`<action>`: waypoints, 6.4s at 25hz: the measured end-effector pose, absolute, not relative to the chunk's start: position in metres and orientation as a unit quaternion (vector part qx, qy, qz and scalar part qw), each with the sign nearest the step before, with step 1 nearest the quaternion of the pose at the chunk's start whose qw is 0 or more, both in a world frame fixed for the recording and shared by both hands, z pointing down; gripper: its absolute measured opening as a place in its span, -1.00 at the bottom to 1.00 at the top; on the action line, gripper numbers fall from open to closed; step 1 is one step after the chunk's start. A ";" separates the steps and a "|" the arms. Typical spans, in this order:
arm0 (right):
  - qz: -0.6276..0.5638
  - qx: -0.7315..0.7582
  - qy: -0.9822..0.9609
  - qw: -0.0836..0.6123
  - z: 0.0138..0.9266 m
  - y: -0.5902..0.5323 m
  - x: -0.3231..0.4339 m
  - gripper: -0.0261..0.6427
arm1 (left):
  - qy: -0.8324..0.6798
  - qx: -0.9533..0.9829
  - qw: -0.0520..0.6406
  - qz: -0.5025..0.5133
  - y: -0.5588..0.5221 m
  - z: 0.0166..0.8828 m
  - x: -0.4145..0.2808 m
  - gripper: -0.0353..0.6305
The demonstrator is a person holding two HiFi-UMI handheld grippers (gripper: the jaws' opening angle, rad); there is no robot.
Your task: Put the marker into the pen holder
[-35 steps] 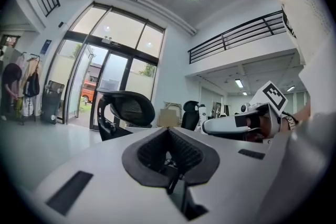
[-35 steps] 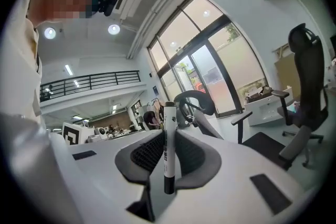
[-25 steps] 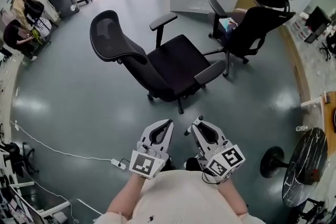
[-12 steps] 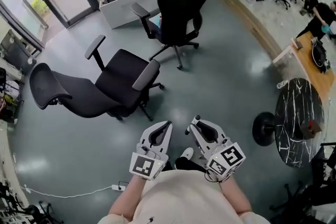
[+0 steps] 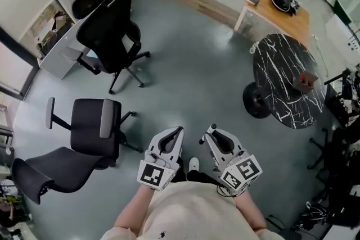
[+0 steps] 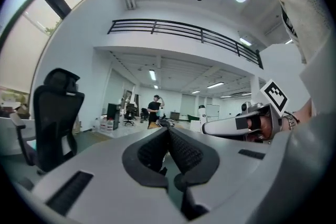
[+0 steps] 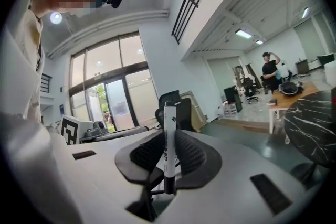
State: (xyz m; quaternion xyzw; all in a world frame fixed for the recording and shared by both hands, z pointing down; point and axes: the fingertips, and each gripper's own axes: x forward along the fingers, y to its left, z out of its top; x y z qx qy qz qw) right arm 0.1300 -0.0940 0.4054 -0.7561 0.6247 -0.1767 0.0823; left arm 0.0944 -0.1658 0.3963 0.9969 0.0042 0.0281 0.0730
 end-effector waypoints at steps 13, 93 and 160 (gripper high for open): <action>-0.154 -0.883 0.430 0.105 0.404 -0.049 0.204 -0.68 | 0.244 0.965 0.086 0.034 -0.123 0.398 0.211 -0.87; -0.159 -0.916 0.359 0.084 0.447 0.421 0.750 -0.67 | 0.317 0.942 0.088 0.065 0.355 0.444 0.752 -0.87; -0.135 -0.917 0.375 0.029 0.503 0.422 0.805 -0.87 | 0.238 0.964 0.107 0.057 0.375 0.474 0.813 -0.87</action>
